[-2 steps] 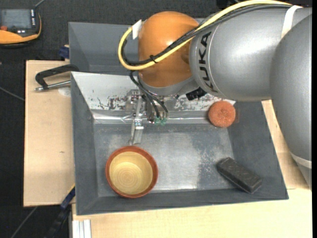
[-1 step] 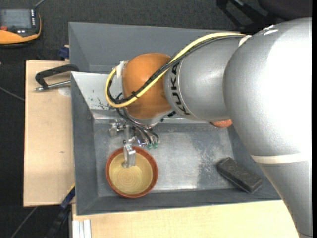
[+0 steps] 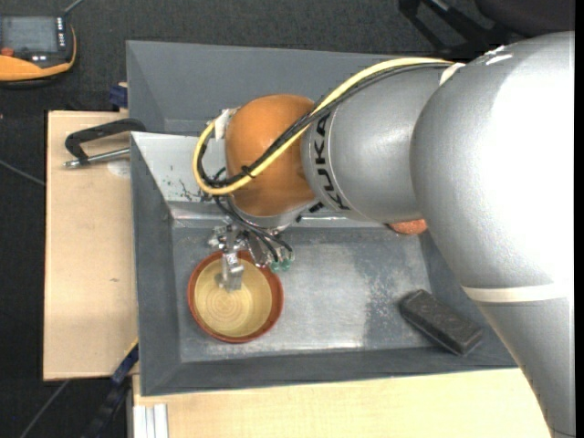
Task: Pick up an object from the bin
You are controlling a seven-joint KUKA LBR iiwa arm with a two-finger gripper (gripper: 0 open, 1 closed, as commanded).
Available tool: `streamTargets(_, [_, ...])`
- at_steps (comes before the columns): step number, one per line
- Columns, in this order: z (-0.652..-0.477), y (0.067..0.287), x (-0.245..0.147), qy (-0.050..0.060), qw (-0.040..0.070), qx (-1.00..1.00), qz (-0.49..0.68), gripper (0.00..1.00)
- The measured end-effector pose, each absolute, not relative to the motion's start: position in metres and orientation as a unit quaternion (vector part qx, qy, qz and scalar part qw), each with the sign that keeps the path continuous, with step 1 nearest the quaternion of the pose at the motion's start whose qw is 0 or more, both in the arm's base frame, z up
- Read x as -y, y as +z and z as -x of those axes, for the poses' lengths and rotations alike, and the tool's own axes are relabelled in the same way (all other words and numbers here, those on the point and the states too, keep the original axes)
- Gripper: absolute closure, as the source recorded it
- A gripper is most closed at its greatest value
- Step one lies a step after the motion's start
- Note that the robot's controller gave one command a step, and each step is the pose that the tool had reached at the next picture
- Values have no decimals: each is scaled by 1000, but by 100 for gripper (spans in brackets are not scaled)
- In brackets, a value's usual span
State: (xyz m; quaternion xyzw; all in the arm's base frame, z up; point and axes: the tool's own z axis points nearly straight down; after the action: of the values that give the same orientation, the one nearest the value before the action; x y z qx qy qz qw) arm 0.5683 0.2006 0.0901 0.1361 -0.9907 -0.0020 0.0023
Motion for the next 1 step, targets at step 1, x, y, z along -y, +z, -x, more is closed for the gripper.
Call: streamTargets(1, [-568, 75, -162, -5, -3, 992, -126, 100])
